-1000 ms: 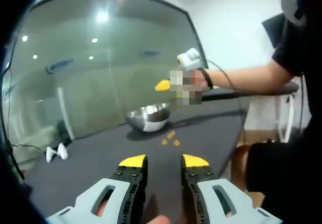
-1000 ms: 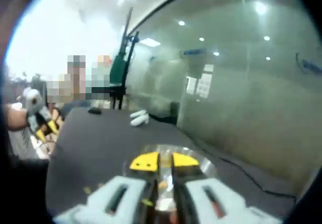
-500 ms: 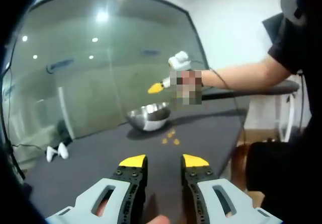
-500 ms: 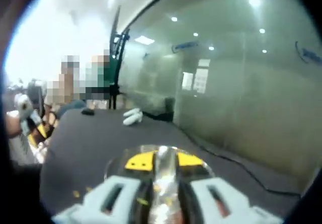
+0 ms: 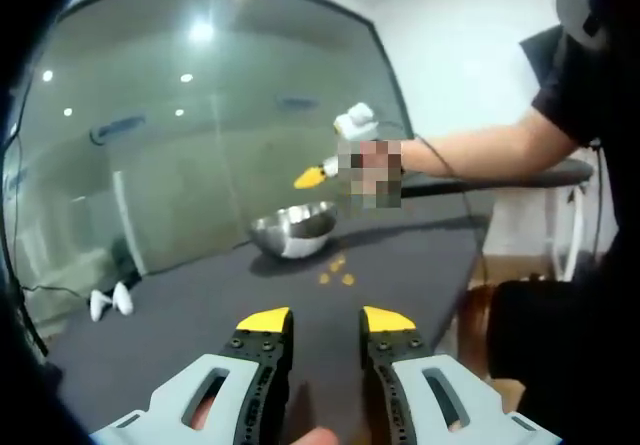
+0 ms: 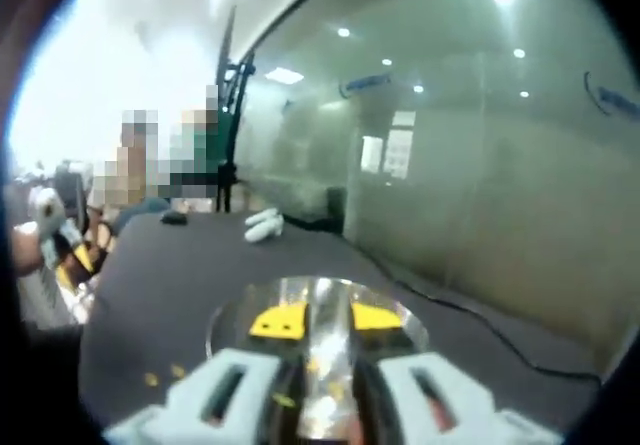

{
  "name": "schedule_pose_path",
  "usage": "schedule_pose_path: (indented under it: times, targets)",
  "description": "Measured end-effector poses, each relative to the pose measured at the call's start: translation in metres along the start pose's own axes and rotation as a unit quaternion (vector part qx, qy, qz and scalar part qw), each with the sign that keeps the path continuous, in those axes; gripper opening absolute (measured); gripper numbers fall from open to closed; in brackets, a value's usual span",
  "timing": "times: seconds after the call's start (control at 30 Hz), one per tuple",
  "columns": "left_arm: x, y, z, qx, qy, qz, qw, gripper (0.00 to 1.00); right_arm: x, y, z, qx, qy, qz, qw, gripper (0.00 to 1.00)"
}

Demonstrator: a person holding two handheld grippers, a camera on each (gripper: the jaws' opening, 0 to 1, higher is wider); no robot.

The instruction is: Pick up the QQ candy scattered on the table and place it into the stainless steel bowl on the table

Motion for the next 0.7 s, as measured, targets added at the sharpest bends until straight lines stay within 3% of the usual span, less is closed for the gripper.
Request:
schedule_pose_path:
  times: [0.4, 0.7]
  targets:
    - [-0.003, -0.002, -0.001, 0.002, -0.001, -0.004, 1.0000, 0.28, 0.007, 0.011, -0.008, 0.000, -0.005, 0.003, 1.0000, 0.16]
    - [-0.004, -0.007, 0.001, -0.002, 0.001, -0.008, 1.0000, 0.28, 0.028, 0.043, -0.017, -0.010, -0.001, 0.016, 0.9998, 0.16]
Point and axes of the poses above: the point that each gripper's makers call its tool centre point, and the gripper's own axes: y roughly backward along the fingers, x roughly to its left, z roughly out of its top, the point moved 3 cm from there along y, roughly backward along the fingers, and after that the axes turned 6 degrees about -x, right-handed, at the moved point
